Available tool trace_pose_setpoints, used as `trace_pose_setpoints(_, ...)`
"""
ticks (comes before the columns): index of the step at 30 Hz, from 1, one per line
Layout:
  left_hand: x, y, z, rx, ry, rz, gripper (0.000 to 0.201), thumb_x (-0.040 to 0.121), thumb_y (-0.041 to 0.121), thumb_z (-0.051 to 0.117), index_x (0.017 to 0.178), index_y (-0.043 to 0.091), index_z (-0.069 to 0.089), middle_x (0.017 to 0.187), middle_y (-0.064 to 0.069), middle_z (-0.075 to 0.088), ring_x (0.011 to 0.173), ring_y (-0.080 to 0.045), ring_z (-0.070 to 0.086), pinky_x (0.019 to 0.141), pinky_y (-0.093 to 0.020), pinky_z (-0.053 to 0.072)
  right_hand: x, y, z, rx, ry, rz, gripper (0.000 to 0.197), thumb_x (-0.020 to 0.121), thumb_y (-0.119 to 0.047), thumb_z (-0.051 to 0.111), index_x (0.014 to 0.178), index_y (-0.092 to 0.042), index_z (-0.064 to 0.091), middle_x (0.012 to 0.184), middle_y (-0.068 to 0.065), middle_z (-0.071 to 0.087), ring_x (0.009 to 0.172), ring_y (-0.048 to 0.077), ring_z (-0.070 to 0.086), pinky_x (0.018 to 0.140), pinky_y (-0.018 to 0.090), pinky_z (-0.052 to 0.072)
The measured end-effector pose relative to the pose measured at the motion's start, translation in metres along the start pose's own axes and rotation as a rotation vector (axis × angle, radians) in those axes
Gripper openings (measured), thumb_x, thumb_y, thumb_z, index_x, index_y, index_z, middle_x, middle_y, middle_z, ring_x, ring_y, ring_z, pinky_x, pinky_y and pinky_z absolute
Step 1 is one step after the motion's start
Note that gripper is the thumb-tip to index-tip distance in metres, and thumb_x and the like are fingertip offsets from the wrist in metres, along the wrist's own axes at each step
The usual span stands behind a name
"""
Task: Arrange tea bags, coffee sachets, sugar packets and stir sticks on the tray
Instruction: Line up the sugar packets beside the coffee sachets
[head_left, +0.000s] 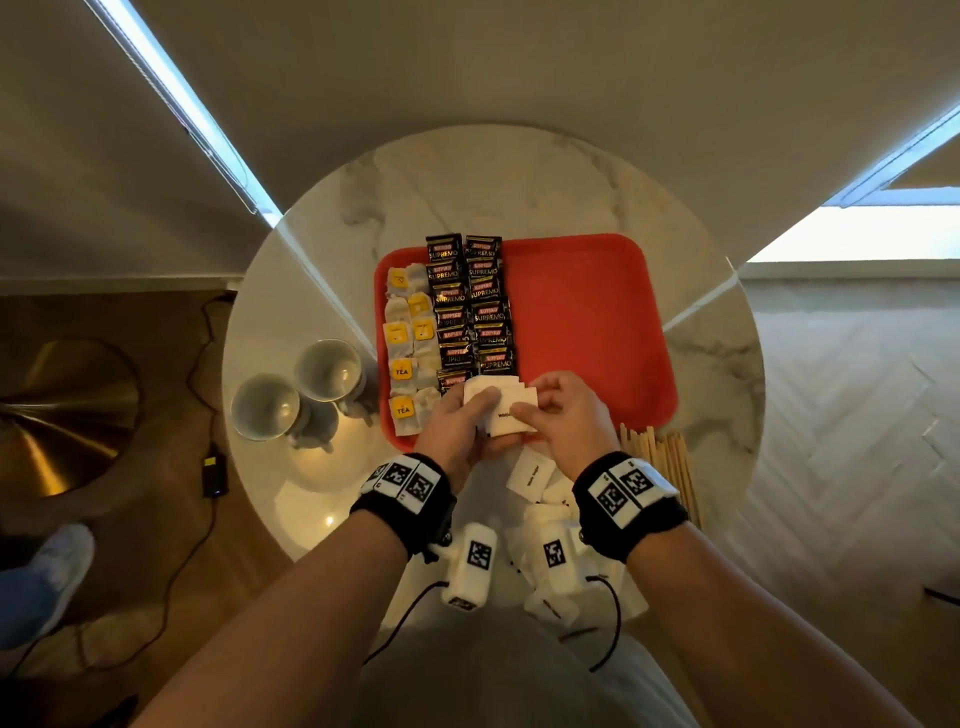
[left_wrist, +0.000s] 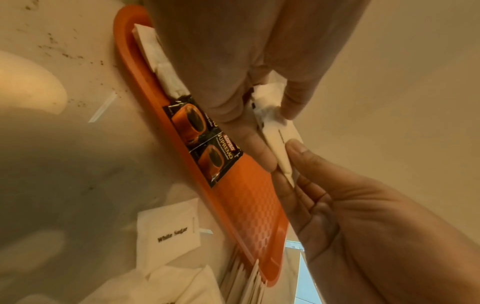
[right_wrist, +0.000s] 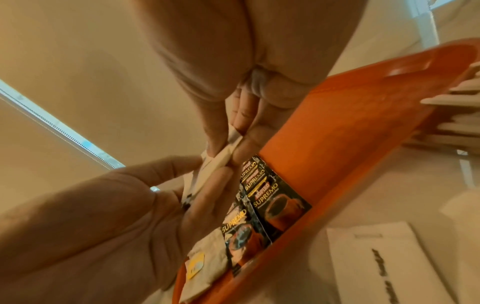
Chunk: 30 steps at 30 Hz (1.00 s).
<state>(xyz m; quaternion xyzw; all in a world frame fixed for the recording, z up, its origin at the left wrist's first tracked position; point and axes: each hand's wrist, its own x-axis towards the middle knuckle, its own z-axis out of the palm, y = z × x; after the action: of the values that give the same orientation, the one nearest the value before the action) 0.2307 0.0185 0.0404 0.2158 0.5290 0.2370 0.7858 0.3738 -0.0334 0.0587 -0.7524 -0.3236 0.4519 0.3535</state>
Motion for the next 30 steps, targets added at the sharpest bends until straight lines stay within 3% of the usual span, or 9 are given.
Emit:
trace_pose_setpoints(2,0.003,0.004,0.001,-0.004,0.031,0.033,0.031,0.100,0.014,0.057,0.130,0.006,0.056,0.124,-0.022,0.067,0.104,-0.033,0.071,0.077,-0.044,0.063,0.003,-0.005,-0.001,0.002,-0.011,-0.009,0.021,0.089,-0.014,0.076,0.104,-0.018,0.062,0.091,-0.006,0.070,0.077,0.004,0.068,0.059,0.009,0.051)
trace_pose_setpoints(4,0.007,0.007,0.002,-0.004,0.042,0.072,0.031,0.101,0.013,0.056,0.131,0.005,0.055,0.123,-0.023,0.068,0.100,-0.031,0.070,0.070,-0.035,0.063,0.011,-0.006,-0.001,-0.002,-0.022,-0.009,0.015,0.091,-0.012,0.073,0.100,-0.020,0.065,0.093,-0.004,0.070,0.083,0.009,0.071,0.066,0.014,0.056)
trace_pose_setpoints(6,0.010,0.010,0.004,0.006,0.040,0.095,0.030,0.102,0.014,0.055,0.131,0.004,0.055,0.122,-0.023,0.068,0.103,-0.034,0.070,0.073,-0.036,0.063,0.020,-0.004,-0.003,0.013,-0.039,0.016,0.014,0.092,-0.010,0.072,0.096,-0.022,0.066,0.096,0.004,0.071,0.088,0.022,0.074,0.073,0.029,0.063)
trace_pose_setpoints(8,0.013,0.014,0.007,0.007,0.059,0.103,0.028,0.102,0.015,0.054,0.129,0.006,0.056,0.118,-0.020,0.070,0.105,-0.035,0.070,0.077,-0.039,0.062,0.030,-0.002,-0.007,-0.008,-0.038,0.019,0.013,0.092,-0.012,0.072,0.095,-0.023,0.066,0.096,0.007,0.072,0.084,0.021,0.074,0.070,0.028,0.062)
trace_pose_setpoints(10,0.017,0.018,0.007,-0.019,0.093,0.108,0.023,0.103,0.016,0.054,0.124,0.009,0.058,0.111,-0.012,0.072,0.102,-0.030,0.071,0.073,-0.034,0.062,0.040,-0.004,-0.014,-0.041,-0.024,0.001,0.012,0.092,-0.014,0.072,0.094,-0.023,0.066,0.091,0.003,0.072,0.077,0.017,0.072,0.068,0.025,0.059)
trace_pose_setpoints(13,0.023,0.024,0.001,-0.067,0.121,0.119,0.018,0.102,0.015,0.055,0.120,0.012,0.060,0.107,-0.004,0.073,0.097,-0.020,0.074,0.074,-0.032,0.063,0.062,-0.007,-0.026,-0.080,0.014,0.003,0.013,0.092,-0.016,0.072,0.092,-0.026,0.065,0.087,0.000,0.072,0.075,0.016,0.071,0.076,0.036,0.062)
trace_pose_setpoints(16,0.027,0.029,-0.007,-0.068,0.124,0.116,0.022,0.102,0.016,0.055,0.124,0.014,0.058,0.111,-0.005,0.072,0.101,-0.023,0.073,0.079,-0.037,0.063,0.096,-0.010,-0.038,-0.113,0.080,0.007,0.013,0.090,-0.020,0.074,0.090,-0.030,0.065,0.090,-0.002,0.073,0.086,0.018,0.072,0.085,0.044,0.060)
trace_pose_setpoints(23,0.027,0.034,-0.022,-0.046,0.150,0.110,0.027,0.102,0.019,0.056,0.128,0.016,0.058,0.119,-0.010,0.071,0.105,-0.029,0.071,0.070,-0.033,0.061,0.186,-0.027,-0.041,-0.111,0.167,0.067,0.011,0.091,-0.021,0.071,0.101,-0.025,0.068,0.097,-0.005,0.073,0.093,0.016,0.071,0.092,0.041,0.058)
trace_pose_setpoints(30,0.026,0.035,-0.033,-0.038,0.174,0.126,0.021,0.101,0.019,0.057,0.122,0.019,0.062,0.116,-0.008,0.073,0.103,-0.029,0.072,0.070,-0.035,0.063,0.244,-0.024,-0.018,-0.171,0.141,0.091,0.015,0.089,-0.021,0.074,0.090,-0.033,0.065,0.096,-0.005,0.074,0.091,0.017,0.071,0.090,0.043,0.060)
